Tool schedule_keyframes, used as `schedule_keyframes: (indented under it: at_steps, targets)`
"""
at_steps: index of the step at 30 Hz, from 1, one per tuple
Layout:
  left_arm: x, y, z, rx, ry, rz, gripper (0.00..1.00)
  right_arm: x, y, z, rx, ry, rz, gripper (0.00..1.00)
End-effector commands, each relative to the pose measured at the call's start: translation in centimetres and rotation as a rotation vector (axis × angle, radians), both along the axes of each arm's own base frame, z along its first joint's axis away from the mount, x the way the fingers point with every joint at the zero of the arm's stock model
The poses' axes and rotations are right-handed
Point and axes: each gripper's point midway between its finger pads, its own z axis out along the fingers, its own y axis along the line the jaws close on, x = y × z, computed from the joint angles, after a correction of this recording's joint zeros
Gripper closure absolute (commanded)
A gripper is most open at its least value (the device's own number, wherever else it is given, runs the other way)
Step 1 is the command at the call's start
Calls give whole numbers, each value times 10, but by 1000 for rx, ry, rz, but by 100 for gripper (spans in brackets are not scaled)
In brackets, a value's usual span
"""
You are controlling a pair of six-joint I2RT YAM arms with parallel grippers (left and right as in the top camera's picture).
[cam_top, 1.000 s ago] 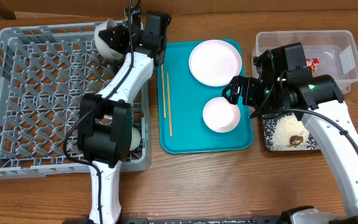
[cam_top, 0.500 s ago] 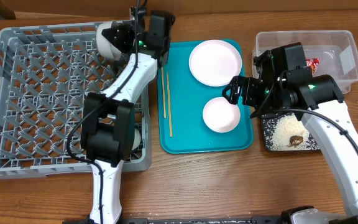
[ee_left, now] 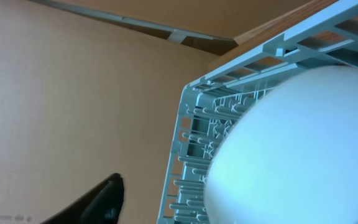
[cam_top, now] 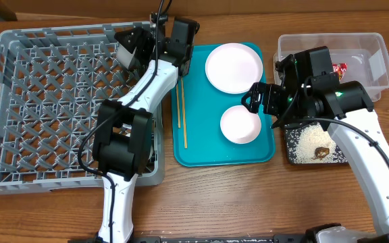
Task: Sort waste into correct bins and load items into the dishwasher
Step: 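Release the bowl and move the left gripper to the pink bowl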
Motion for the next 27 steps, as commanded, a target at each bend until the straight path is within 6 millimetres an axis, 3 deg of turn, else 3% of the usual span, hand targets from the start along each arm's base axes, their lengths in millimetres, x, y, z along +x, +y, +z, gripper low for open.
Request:
schedule_keyframes:
  at_steps: [1,10,14,18,23,27]
  targets:
    - [-3,-16,1,15,-22,-8,30,3,-1,2,-7,-12,-4,0]
    - [-11,-67,6,42,62,-128,11,3,-1,2,-7,-12,-4,0]
    - [-11,-73,-6,23,129,-176,5,3,-1,2,-7,-12,-4,0]
    - [-10,-75,-1,-30,77,-187,0,3,-1,2,-7,-12,-4,0]
    - [-16,-105,-6,-437,113,-390,0,3,-1,2,-7,-12,-4,0]
    - [-35,-144,14,-849,136,-558,1,3,-1,2,-7,-12,-4,0]
